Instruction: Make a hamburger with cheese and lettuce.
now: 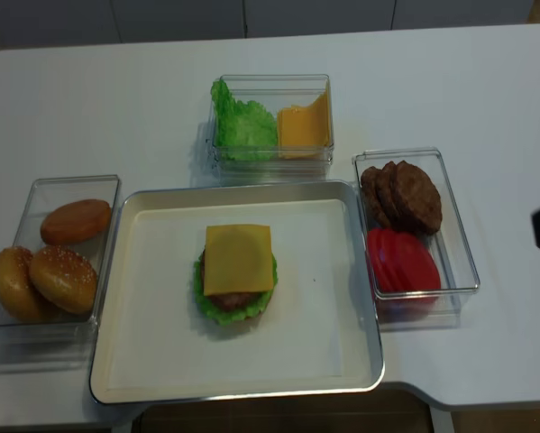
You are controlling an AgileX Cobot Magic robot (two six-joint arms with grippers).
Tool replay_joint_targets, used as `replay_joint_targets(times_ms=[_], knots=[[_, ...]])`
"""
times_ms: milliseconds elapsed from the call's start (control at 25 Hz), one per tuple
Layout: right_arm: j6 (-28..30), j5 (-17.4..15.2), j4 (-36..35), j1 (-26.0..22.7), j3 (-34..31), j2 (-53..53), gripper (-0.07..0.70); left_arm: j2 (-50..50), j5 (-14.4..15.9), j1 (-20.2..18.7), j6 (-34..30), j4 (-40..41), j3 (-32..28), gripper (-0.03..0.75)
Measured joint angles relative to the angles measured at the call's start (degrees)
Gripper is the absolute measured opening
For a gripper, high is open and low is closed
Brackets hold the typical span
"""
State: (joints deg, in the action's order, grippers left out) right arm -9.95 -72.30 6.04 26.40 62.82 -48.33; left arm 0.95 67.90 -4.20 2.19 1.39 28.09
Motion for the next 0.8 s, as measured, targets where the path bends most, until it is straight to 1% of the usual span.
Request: replay_joint_targets(times_ms=[200, 440, 520, 640, 720, 800], knots=[[0.0, -0.35, 0.32, 0.0, -6.34, 10.89, 0.426, 0.0, 0.0, 0.0, 0.0, 0.0, 0.0, 0.484], [0.79, -0.34, 0.11, 0.0, -14.64, 20.91, 0.426, 0.0, 0.0, 0.0, 0.0, 0.0, 0.0, 0.484], [2.17, 1.08, -0.36, -0.61, -17.85, 24.42, 0.426, 0.0, 0.0, 0.0, 0.0, 0.0, 0.0, 0.484], [5.75, 4.02, -2.23, -3.76, -22.21, 31.56, 0.426, 0.0, 0.0, 0.0, 0.0, 0.0, 0.0, 0.484], [7.96, 5.05, -3.42, -6.02, -24.46, 36.01, 0.426, 0.0, 0.0, 0.0, 0.0, 0.0, 0.0, 0.484], [8.67, 5.84, -4.73, -7.38, -26.52, 39.65, 0.426, 0.0, 0.0, 0.0, 0.0, 0.0, 0.0, 0.484]])
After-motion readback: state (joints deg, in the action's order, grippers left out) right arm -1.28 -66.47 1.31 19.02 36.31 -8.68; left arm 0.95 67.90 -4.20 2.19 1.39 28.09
